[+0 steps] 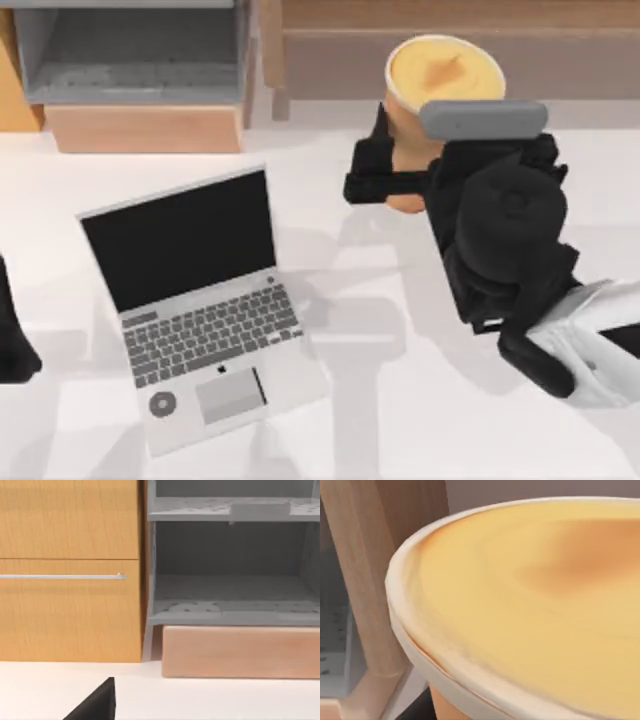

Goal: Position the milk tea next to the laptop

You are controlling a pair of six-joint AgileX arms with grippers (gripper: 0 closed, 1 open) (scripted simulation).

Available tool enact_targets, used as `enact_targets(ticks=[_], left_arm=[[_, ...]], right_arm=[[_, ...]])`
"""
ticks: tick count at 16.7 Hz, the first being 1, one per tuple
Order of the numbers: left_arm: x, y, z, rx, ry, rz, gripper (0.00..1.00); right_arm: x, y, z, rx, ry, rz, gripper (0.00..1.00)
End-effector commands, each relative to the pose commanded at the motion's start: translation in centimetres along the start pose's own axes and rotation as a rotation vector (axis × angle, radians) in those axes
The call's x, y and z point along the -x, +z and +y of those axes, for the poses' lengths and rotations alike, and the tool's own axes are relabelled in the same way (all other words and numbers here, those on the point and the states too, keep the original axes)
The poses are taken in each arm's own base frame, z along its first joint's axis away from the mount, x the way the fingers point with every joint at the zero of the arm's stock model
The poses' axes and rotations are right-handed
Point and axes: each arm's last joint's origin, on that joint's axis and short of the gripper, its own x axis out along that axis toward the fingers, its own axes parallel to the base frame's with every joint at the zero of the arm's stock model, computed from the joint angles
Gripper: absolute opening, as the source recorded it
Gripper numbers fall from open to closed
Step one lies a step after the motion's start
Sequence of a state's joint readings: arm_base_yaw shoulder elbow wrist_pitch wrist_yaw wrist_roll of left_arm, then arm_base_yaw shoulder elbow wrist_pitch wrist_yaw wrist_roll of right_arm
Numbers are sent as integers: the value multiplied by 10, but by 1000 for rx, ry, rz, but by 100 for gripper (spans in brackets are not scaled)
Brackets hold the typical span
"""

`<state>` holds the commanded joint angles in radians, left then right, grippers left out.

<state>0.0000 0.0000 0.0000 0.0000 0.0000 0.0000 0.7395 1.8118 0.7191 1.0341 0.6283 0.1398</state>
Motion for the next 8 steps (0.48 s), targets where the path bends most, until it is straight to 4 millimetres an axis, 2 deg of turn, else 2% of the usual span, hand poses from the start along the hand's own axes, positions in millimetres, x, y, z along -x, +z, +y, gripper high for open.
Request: enact_targets(ticks=[4, 8], left_arm=[[0, 0, 0, 0, 0, 0, 100], [0, 0, 0, 0, 0, 0, 100]], right_arm=[[44, -21, 42, 47, -37, 84, 0], [78, -37, 65, 88, -97, 105, 0]])
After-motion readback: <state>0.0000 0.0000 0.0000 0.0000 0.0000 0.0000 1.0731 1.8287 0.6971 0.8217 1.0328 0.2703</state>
